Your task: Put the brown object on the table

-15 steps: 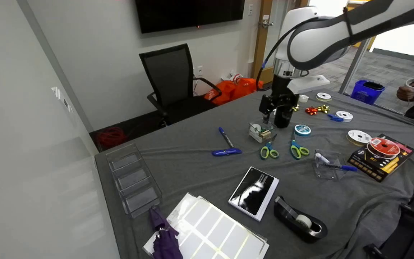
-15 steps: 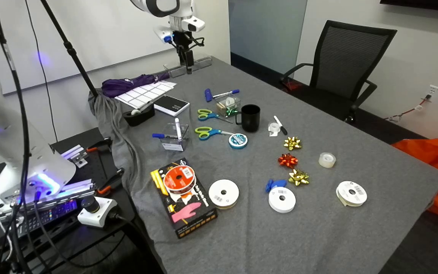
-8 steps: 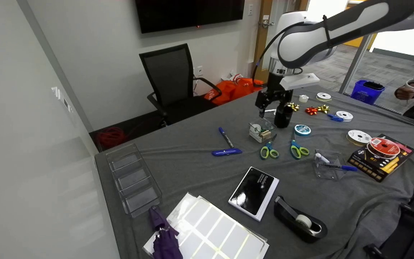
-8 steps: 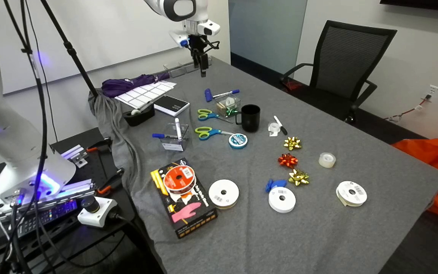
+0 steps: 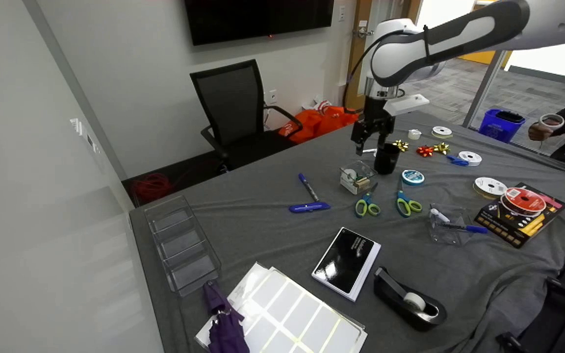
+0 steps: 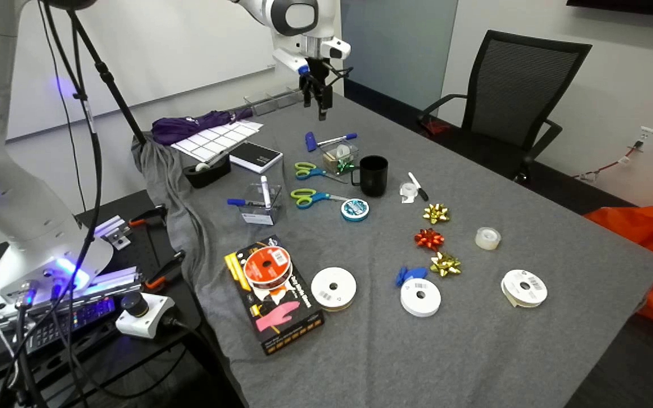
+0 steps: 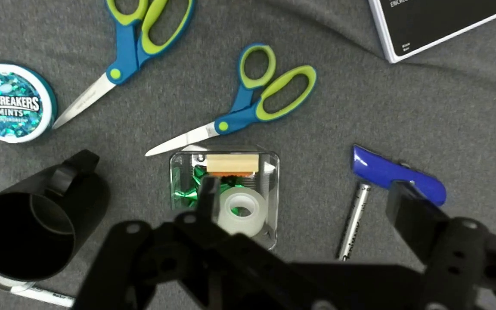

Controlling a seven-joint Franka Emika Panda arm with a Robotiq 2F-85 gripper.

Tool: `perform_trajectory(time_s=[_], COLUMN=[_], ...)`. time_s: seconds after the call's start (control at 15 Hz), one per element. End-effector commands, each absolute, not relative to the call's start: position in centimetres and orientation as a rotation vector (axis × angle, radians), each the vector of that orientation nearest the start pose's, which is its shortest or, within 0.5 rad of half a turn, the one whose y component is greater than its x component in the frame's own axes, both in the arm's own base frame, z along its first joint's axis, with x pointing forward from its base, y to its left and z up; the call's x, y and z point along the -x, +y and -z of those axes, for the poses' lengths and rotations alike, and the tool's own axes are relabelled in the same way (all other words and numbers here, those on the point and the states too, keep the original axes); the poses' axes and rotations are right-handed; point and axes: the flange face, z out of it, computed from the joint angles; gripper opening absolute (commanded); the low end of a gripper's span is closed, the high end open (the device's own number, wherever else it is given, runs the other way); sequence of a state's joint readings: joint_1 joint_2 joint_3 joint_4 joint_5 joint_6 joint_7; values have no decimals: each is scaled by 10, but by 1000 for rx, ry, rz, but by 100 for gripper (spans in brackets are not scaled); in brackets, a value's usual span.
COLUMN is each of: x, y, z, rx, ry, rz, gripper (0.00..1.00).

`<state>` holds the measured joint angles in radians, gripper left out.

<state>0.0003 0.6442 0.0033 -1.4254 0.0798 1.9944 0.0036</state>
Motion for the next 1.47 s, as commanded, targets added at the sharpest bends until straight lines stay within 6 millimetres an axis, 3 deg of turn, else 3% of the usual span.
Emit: perform_trajectory(time_s=[0.0, 0.07, 0.53, 1.13, 1.2, 1.4], x=[-737, -724, -736, -750, -751, -755], y=[-1, 3, 2, 0, 0, -1], z=[-303, -307, -300, -244, -240, -232], rx=[3108, 3083, 3098, 3103, 3101, 3102], ry=[5, 41, 32, 141, 143, 149], rz=[-119, -105, -92, -226, -234, -246], gripper=[100, 100, 100, 100, 81, 63])
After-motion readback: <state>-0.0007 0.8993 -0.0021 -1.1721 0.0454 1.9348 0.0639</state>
